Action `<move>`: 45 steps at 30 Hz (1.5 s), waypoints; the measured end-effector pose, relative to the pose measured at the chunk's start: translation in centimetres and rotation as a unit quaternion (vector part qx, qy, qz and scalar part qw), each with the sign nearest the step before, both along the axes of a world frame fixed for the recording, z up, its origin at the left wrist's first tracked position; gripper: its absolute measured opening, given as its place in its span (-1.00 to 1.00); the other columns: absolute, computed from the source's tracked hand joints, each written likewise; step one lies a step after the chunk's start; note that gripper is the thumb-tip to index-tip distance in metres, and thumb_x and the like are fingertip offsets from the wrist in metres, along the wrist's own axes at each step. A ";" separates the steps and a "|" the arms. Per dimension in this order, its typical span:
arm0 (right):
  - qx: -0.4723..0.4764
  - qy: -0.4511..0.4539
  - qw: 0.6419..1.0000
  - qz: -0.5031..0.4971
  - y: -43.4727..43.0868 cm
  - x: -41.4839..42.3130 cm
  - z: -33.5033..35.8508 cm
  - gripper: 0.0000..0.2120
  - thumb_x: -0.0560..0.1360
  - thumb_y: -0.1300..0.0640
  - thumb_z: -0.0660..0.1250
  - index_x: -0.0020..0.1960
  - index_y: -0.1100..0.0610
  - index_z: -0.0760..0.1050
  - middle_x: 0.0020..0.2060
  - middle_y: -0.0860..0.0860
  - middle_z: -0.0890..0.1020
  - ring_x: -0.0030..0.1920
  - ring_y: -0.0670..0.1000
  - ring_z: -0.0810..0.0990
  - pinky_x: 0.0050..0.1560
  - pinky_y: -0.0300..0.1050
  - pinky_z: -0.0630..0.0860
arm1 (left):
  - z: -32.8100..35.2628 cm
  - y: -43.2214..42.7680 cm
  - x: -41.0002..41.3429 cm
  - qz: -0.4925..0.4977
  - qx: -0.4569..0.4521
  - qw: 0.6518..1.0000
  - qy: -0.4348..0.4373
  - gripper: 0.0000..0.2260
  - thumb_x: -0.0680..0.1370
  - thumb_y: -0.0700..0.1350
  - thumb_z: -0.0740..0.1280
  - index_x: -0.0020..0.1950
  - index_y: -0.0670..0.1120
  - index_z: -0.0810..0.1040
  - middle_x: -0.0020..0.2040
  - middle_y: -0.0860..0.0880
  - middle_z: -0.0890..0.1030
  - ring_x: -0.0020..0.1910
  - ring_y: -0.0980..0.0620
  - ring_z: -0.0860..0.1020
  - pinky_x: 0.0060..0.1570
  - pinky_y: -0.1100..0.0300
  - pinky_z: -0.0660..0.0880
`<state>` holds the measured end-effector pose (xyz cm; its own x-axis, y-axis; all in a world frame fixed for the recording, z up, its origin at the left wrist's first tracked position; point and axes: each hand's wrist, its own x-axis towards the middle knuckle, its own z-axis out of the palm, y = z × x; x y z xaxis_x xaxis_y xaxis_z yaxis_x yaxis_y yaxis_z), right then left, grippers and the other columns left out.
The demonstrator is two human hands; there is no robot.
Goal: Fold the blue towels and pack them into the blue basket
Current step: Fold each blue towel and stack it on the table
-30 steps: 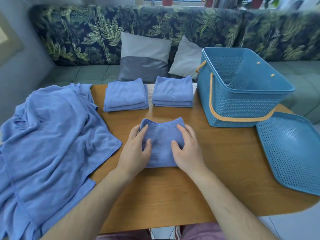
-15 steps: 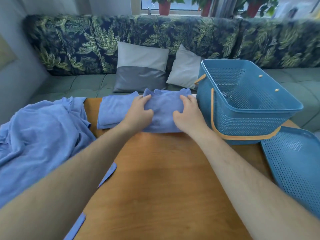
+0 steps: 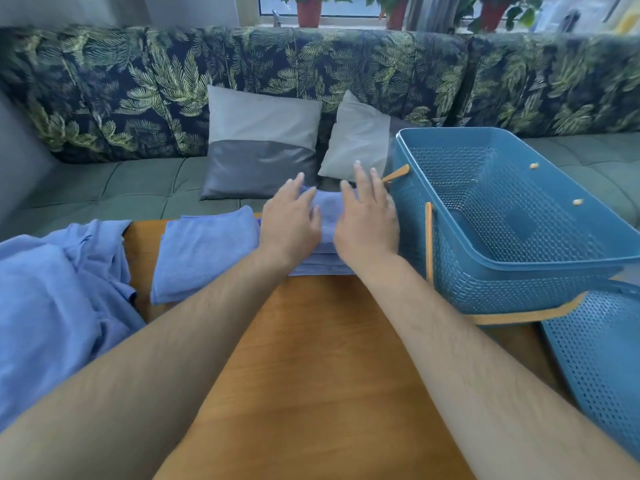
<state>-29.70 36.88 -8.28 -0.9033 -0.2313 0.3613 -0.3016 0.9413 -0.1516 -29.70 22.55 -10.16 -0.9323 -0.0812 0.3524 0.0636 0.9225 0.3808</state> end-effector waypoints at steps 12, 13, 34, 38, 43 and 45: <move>0.068 -0.141 0.987 0.034 0.8 1.3 -2.3 -0.49 0.73 -0.03 -0.14 0.65 0.06 0.06 0.65 0.04 0.05 0.64 0.09 -0.06 0.60 0.05 -0.18 | -0.5 1.0 1.7 -0.053 -0.073 0.982 -0.168 -0.53 0.72 0.03 -0.05 0.62 -0.06 0.18 0.65 -0.07 0.07 0.63 -0.06 0.01 0.56 -0.09 -0.06; 0.051 -0.117 0.991 0.042 0.9 2.3 -1.9 -0.51 0.72 0.00 -0.08 0.61 0.09 0.17 0.62 0.06 0.16 0.63 0.13 0.02 0.60 0.07 -0.14 | -0.2 0.7 2.7 -0.051 -0.079 0.985 -0.142 -0.57 0.71 0.01 -0.01 0.55 -0.09 0.30 0.63 -0.09 0.15 0.61 -0.09 0.09 0.54 -0.10 -0.02; -0.037 -0.113 0.934 0.337 -22.0 23.1 -0.2 -0.66 0.65 0.10 0.18 0.38 0.17 0.48 0.25 0.14 0.53 0.23 0.25 0.49 0.17 0.15 0.46 | 1.6 -20.4 31.6 0.275 -0.124 0.948 -0.102 -0.67 0.60 0.07 0.27 0.26 -0.07 0.55 0.28 -0.07 0.48 0.27 -0.16 0.44 0.20 -0.01 0.35; -0.029 -0.156 0.934 0.321 -23.9 22.8 -0.2 -0.62 0.67 0.05 0.18 0.44 0.16 0.41 0.31 0.15 0.47 0.29 0.24 0.45 0.27 0.13 0.42 | 0.8 -22.5 32.0 0.282 -0.144 0.940 -0.126 -0.70 0.62 0.06 0.26 0.31 0.00 0.52 0.26 -0.06 0.48 0.27 -0.12 0.42 0.21 0.03 0.34; -0.067 -0.212 0.932 0.285 -24.5 22.3 -0.9 -0.61 0.66 0.02 0.20 0.42 0.17 0.41 0.34 0.17 0.44 0.35 0.23 0.41 0.35 0.12 0.38 | 1.0 -23.3 31.8 0.259 -0.096 0.959 -0.055 -0.89 0.59 -0.09 0.28 0.02 -0.02 0.60 0.04 -0.04 0.56 0.09 -0.12 0.48 0.06 0.05 0.29; -0.115 -0.241 0.928 0.259 -24.4 22.0 -1.2 -0.57 0.66 -0.01 0.20 0.46 0.17 0.38 0.37 0.16 0.44 0.39 0.22 0.38 0.39 0.08 0.35 | 1.3 -23.0 31.9 0.254 -0.060 0.965 -0.023 -0.92 0.57 -0.11 0.30 -0.05 -0.04 0.58 -0.04 -0.03 0.57 0.02 -0.12 0.51 0.00 0.04 0.31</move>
